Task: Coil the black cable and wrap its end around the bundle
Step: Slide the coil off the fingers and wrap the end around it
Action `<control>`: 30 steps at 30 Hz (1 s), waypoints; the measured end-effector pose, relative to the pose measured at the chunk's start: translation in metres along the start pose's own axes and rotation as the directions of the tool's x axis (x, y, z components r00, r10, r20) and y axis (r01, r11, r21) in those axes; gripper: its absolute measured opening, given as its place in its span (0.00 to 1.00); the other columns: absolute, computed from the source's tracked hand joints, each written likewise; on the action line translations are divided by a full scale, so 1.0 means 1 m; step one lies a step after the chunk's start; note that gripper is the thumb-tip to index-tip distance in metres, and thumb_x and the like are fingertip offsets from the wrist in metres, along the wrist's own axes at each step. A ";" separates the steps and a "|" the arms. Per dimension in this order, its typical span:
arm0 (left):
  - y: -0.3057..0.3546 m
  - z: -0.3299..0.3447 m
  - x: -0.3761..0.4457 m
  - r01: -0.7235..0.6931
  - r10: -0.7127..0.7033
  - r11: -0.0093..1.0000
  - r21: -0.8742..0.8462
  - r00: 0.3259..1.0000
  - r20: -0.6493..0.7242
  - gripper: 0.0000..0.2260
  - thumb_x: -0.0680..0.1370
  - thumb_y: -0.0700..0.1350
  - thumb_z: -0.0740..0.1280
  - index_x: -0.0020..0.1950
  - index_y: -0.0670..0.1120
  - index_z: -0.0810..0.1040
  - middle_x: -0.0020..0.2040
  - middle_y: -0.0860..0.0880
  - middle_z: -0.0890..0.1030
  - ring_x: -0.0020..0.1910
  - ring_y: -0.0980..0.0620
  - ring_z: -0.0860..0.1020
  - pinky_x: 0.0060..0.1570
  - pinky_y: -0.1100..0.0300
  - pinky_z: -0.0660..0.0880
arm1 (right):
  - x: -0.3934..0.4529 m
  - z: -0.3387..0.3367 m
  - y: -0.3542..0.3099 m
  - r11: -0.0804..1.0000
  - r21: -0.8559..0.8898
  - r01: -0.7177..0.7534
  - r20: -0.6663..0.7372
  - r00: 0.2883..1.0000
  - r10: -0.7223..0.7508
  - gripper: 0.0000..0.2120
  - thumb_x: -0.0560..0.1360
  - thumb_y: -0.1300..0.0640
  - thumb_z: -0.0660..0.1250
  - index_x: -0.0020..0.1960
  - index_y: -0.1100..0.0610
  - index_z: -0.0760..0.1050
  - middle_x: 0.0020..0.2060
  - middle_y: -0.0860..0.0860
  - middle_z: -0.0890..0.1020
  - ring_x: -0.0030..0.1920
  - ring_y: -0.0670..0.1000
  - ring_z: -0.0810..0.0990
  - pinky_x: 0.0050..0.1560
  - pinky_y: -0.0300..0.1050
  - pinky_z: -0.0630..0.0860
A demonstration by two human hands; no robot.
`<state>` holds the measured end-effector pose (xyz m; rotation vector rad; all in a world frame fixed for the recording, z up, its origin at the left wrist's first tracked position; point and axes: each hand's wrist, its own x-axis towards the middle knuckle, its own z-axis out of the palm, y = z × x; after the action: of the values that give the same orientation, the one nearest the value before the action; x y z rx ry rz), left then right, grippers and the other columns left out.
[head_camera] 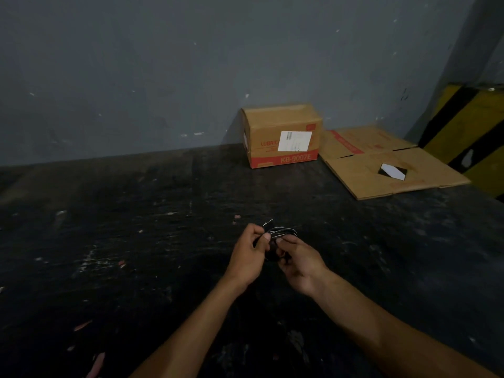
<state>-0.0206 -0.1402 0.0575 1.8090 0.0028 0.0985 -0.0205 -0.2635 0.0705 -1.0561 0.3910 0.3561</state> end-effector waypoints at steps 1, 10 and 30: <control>0.000 -0.001 0.000 -0.004 0.004 1.000 0.000 1.000 -0.014 0.03 0.81 0.42 0.63 0.49 0.44 0.74 0.37 0.51 0.78 0.36 0.60 0.75 0.41 0.66 0.71 | 0.001 -0.001 0.000 1.000 -0.019 0.001 0.002 1.000 -0.001 0.07 0.76 0.65 0.65 0.46 0.56 0.81 0.40 0.52 0.83 0.37 0.47 0.75 0.39 0.41 0.70; -0.011 -0.006 0.003 -0.017 0.031 0.991 0.135 0.994 -0.101 0.08 0.80 0.44 0.64 0.43 0.56 0.71 0.43 0.52 0.79 0.42 0.56 0.77 0.37 0.67 0.69 | -0.010 0.000 0.001 0.837 -0.448 0.313 0.004 0.938 -0.348 0.05 0.75 0.64 0.68 0.49 0.59 0.75 0.41 0.57 0.83 0.39 0.48 0.79 0.39 0.40 0.73; -0.004 -0.010 -0.002 -0.121 0.076 0.950 0.289 0.984 0.161 0.10 0.79 0.45 0.65 0.42 0.60 0.72 0.45 0.57 0.80 0.52 0.56 0.79 0.56 0.50 0.74 | -0.007 -0.015 -0.022 -0.088 -0.768 0.634 0.564 0.605 -0.562 0.04 0.77 0.63 0.63 0.50 0.55 0.74 0.55 0.50 0.73 0.56 0.49 0.74 0.56 0.49 0.76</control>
<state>-0.0236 -0.1292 0.0557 2.1155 -0.1883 0.0354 -0.0184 -0.2872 0.0846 -2.3406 -0.5722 -0.3404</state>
